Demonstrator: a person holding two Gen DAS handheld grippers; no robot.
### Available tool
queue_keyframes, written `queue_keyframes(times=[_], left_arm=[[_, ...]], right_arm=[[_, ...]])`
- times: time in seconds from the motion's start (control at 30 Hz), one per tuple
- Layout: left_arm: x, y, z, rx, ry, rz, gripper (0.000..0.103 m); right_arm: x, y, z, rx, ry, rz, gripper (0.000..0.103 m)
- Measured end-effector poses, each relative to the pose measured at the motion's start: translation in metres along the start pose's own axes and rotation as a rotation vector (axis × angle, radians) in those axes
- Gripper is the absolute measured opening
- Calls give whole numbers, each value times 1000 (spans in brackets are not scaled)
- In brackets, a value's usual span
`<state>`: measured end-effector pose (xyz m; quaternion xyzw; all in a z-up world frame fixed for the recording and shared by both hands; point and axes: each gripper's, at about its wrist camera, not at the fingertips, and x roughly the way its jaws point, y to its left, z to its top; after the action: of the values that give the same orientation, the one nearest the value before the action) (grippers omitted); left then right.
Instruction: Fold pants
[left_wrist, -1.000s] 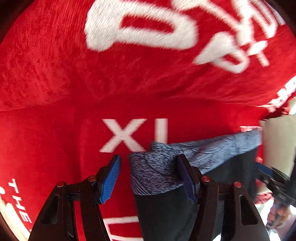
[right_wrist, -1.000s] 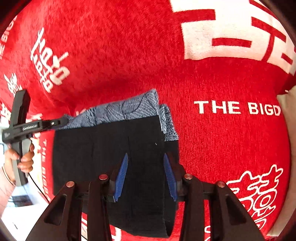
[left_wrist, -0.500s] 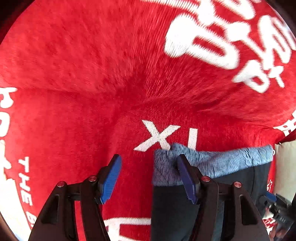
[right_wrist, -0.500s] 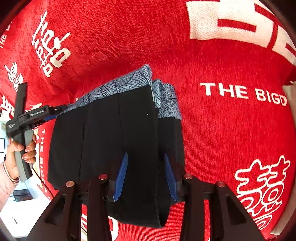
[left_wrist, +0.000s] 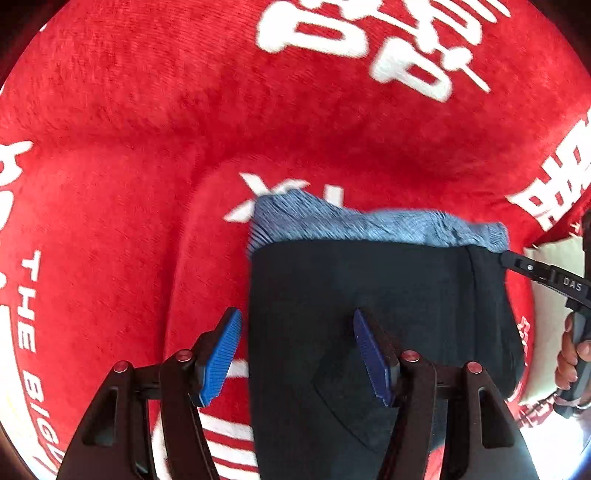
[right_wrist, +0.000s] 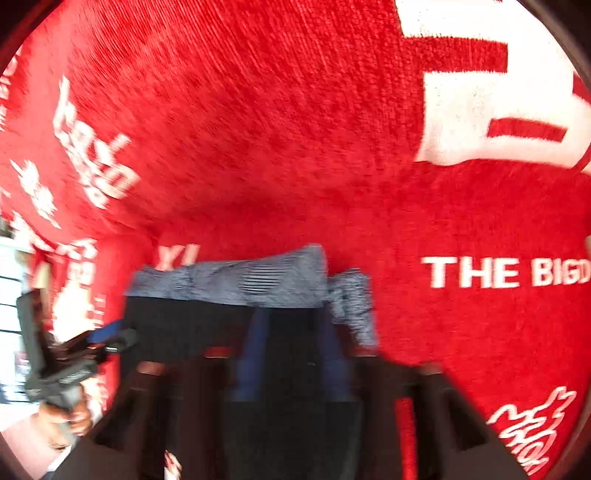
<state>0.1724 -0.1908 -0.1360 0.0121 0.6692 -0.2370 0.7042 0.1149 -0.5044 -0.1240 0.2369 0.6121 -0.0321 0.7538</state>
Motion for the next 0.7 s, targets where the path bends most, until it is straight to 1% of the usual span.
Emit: queue_keyframes(times=[0.07, 0.1, 0.13, 0.23, 0.3, 0.4, 0.43, 0.53, 0.57, 0.63, 0.7], left_arm=[[-1, -13, -11, 73, -12, 37, 64], [0, -18, -15, 96, -21, 53, 68], [1, -20, -17, 96, -23, 57, 71], [-1, -18, -17, 45, -19, 59, 73], [-6, -19, -17, 37, -13, 69, 73], [-20, -22, -21, 64, -25, 114, 73], [-23, -23, -22, 67, -26, 120, 73], [-34, -24, -31, 61, -28, 120, 73], [-37, -25, -34, 58, -24, 119, 73], [-36, -27, -41, 58, -10, 119, 73], [-31, -31, -49, 67, 11, 141, 73]], right_arm=[[-4, 1, -8, -4, 7, -17, 7], [-4, 1, -15, -15, 19, -43, 6], [-2, 0, -21, -27, 36, -65, 3], [13, -2, -36, -76, 86, -156, 2], [11, -1, -39, -69, 65, -150, 2], [2, -5, -41, 7, 63, -111, 4], [-2, -6, -44, 31, 65, -105, 7], [-17, -10, -56, 61, 56, -112, 23], [-21, -10, -61, 66, 55, -117, 25], [-27, -9, -73, 76, 62, -118, 25], [-35, -11, -81, 91, 54, -126, 25]])
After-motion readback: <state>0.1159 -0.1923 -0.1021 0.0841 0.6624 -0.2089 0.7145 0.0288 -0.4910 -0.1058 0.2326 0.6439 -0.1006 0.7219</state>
